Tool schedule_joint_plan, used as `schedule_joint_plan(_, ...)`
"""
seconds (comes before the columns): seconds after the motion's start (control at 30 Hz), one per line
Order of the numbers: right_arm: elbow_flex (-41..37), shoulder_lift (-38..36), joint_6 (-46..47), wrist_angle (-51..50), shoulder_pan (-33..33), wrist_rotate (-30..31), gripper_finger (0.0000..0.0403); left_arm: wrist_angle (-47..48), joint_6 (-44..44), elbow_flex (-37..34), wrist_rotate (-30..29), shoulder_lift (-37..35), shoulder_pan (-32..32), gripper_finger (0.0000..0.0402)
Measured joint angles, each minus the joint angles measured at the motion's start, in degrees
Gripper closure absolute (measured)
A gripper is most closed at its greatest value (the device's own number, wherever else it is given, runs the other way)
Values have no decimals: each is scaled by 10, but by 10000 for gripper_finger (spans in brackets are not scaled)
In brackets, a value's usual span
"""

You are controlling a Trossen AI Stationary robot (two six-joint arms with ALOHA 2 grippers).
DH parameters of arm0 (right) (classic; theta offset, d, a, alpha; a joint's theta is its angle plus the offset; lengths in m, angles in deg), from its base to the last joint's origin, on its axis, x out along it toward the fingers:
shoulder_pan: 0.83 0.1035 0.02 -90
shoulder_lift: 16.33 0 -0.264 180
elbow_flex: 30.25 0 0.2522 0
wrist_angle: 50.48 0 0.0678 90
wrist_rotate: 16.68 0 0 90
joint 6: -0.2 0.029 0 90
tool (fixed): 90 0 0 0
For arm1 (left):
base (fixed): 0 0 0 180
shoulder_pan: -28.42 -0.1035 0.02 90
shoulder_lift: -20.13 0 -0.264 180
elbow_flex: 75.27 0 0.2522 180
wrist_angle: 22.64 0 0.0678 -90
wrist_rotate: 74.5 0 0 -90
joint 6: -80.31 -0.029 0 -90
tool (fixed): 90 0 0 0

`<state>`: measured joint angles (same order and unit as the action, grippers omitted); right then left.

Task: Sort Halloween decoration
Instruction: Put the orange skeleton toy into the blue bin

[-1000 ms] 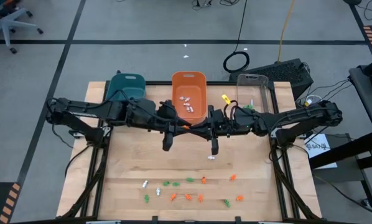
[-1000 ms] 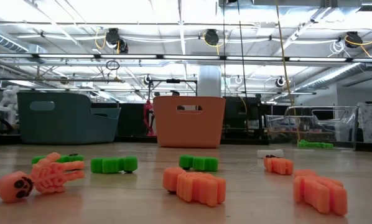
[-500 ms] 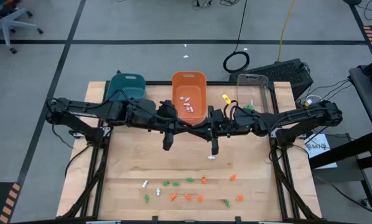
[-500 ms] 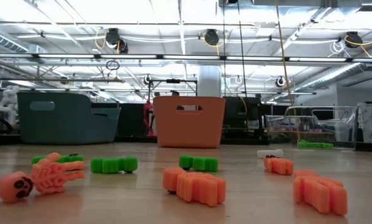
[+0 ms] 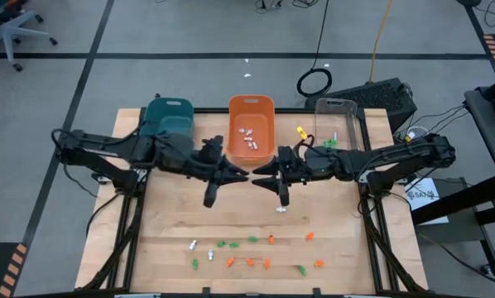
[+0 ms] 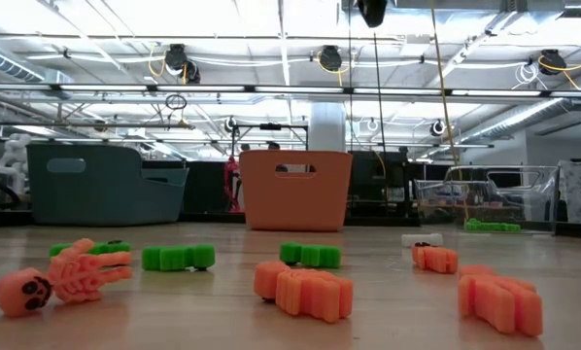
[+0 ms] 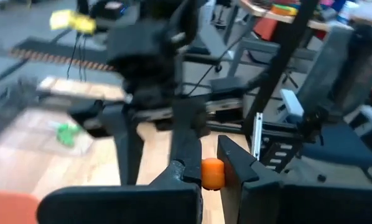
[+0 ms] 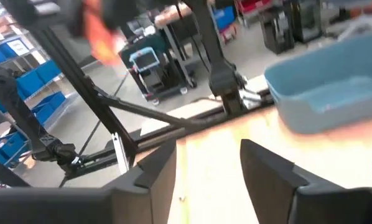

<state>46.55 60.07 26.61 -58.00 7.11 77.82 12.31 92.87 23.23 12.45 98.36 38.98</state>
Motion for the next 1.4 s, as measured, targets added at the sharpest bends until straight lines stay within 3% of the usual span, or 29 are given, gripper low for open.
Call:
schedule_joint_plan(0.13,0,0,28,-22,1,-1,232,3,-115,0,0,-27,29,384)
schedule_joint_plan(0.33,0,0,30,-18,9,-1,232,2,-414,0,-7,-57,83,381)
schedule_joint_plan(0.47,0,0,31,-18,12,-1,232,4,-497,0,-32,-67,99,380)
schedule_joint_plan(0.73,0,0,40,-18,12,0,232,13,-528,0,-67,-69,116,379)
schedule_joint_plan(1.4,0,0,40,-18,12,0,232,24,-523,0,-82,-69,117,379)
